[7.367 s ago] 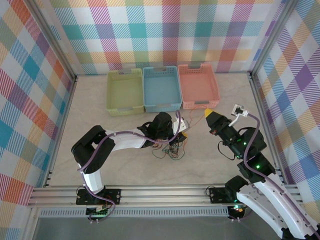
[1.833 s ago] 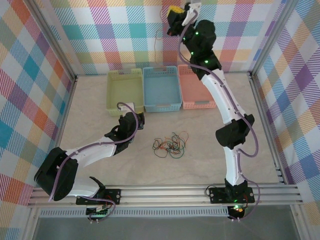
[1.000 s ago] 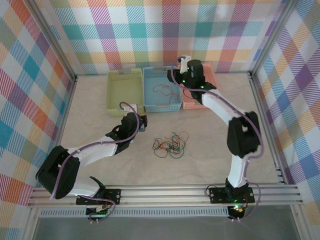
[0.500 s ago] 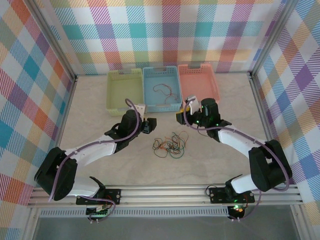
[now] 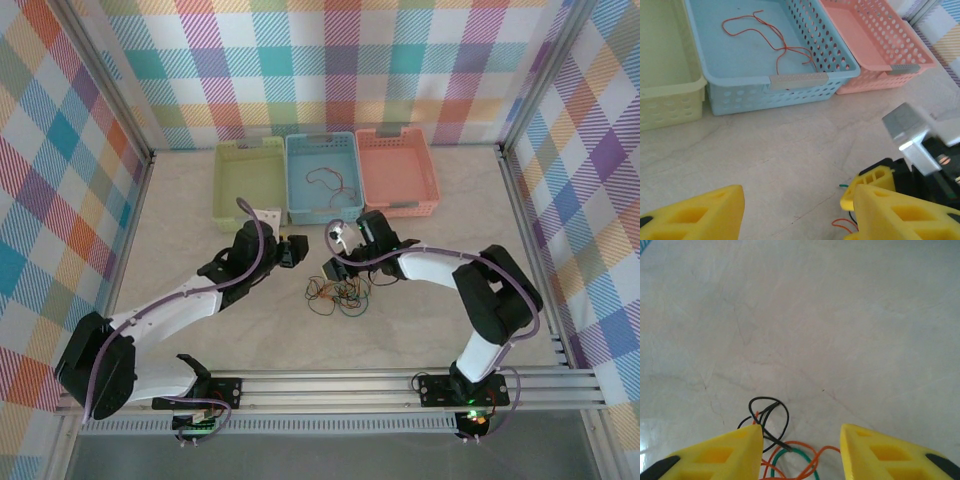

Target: Untangle the cables

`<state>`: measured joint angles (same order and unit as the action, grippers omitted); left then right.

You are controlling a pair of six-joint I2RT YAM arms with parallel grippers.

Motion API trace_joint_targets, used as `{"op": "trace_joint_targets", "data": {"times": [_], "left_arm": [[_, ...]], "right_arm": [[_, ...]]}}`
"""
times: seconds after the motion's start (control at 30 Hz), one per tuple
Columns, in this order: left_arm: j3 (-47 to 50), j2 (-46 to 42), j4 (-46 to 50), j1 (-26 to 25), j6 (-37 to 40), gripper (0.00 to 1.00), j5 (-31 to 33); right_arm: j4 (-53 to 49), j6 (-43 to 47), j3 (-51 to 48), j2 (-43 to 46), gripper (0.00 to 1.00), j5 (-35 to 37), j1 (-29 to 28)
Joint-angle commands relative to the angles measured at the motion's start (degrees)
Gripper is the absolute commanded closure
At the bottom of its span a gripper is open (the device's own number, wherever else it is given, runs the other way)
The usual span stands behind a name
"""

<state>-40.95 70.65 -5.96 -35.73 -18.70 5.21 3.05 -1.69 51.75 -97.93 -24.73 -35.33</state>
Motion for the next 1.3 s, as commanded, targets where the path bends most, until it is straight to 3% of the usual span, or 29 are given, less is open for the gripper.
{"op": "trace_joint_targets", "data": {"times": [0.0,0.27,0.47,0.8,0.9,1.27], "left_arm": [[1.4,-1.5,-0.9,0.6,-0.8,0.4,1.9],[1.1,-0.4,-1.0,0.6,-0.5,0.4,2.3],[0.8,0.2,-0.5,0.6,-0.3,0.4,3.3],[1.0,0.2,-0.6,0.6,0.4,0.4,3.5],[1.5,-0.3,-2.1,0.6,1.7,0.4,0.3],[-4.4,1.1,3.6,-1.5,6.8,0.38,-12.9]], "right_arm": [[-4.1,1.8,2.1,-1.2,0.54,-0.9,-0.3],[-8.1,3.4,2.6,-1.8,0.54,3.0,-0.7],[-7.0,4.7,1.4,-0.5,0.55,1.2,-1.6],[-7.5,5.8,1.3,0.1,0.89,1.9,-2.0],[-3.3,5.9,-1.7,3.6,0.99,2.3,-2.0],[21.1,3.2,-18.0,20.3,1.0,2.9,-1.3]]}}
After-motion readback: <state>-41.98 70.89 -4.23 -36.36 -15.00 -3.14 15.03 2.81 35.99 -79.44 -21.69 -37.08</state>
